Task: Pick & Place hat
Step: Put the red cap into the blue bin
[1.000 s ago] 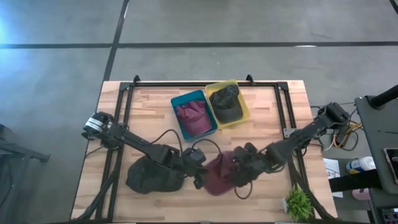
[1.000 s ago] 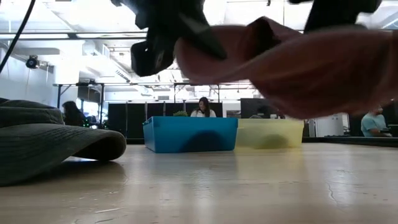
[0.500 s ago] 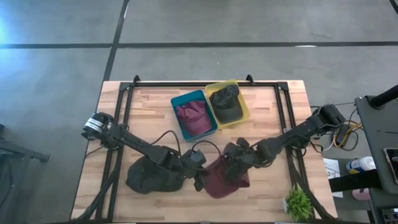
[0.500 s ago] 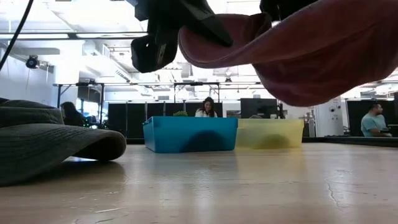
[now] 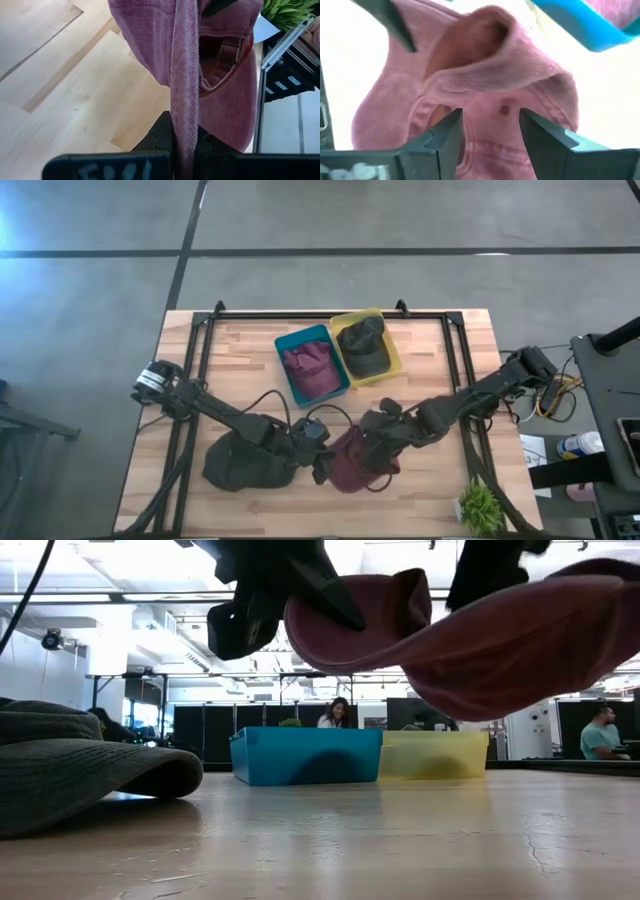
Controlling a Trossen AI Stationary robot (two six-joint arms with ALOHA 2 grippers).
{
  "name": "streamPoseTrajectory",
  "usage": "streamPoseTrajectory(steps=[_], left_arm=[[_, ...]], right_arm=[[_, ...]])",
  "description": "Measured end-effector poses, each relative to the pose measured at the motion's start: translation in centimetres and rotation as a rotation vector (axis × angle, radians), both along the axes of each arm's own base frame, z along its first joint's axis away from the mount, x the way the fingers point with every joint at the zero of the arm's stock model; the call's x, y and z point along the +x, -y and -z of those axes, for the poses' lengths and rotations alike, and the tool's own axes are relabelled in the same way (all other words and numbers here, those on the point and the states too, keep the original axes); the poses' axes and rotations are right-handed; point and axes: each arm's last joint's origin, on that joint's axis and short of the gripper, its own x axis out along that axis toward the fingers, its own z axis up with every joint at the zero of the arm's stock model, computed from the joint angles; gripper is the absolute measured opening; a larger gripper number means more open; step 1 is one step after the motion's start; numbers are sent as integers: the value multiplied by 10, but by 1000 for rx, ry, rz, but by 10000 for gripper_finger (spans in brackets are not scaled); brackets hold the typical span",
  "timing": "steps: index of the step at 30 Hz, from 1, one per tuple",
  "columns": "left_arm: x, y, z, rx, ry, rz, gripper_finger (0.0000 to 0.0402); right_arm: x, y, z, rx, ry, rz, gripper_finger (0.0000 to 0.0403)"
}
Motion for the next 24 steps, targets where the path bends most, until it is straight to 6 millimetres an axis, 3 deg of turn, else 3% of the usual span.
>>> streamPoseTrajectory(steps=[6, 11, 20, 24], left_arm=[[-2, 1, 2, 4, -21, -10, 10], [-3, 3, 2, 11, -17, -23, 10], [-1, 3, -1, -7, 16, -18, 10], [-1, 4, -1, -12, 11, -14, 10]], right_arm=[[-19, -2, -6, -59, -162, -1, 189], [-30, -17, 1, -9, -145, 18, 189], [-7, -36, 46, 84, -85, 14, 189], [-1, -40, 50, 79, -70, -9, 189]])
